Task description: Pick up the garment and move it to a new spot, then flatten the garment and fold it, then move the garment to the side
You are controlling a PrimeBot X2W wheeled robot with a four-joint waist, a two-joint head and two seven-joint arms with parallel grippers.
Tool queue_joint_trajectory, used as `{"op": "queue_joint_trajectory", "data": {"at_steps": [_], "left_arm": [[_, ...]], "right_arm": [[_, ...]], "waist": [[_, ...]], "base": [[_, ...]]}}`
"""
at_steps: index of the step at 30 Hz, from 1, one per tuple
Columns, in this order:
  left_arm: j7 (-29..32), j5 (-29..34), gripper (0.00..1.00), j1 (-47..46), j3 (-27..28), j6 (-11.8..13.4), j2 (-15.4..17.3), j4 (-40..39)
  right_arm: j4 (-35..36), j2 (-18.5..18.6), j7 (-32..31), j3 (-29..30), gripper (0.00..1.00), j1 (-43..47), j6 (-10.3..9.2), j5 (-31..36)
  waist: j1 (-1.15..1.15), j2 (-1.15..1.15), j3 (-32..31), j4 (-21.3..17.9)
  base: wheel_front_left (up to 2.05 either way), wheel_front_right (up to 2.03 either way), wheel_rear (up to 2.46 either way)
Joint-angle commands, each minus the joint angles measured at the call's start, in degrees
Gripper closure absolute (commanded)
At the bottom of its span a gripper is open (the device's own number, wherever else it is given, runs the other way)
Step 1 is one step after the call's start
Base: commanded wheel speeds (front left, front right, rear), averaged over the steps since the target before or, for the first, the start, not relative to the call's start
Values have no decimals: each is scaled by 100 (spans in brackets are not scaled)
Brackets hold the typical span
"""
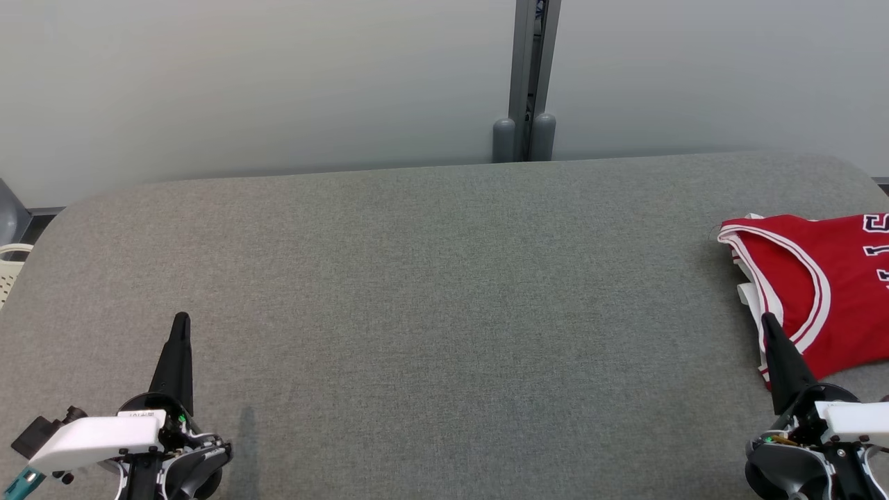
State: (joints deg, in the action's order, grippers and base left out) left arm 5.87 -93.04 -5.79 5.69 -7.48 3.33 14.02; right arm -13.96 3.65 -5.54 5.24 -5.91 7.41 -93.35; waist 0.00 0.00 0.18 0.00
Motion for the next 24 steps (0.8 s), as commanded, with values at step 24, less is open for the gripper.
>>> {"op": "queue_joint_trajectory", "data": {"at_steps": [24], "left_arm": [[38,17,100,-80,54,-27,4,4]], "right_arm": [[-14,-6,-47,57,100,-51,14,31]], "waist": [[0,0,0,0]], "base": [[0,0,0]]}}
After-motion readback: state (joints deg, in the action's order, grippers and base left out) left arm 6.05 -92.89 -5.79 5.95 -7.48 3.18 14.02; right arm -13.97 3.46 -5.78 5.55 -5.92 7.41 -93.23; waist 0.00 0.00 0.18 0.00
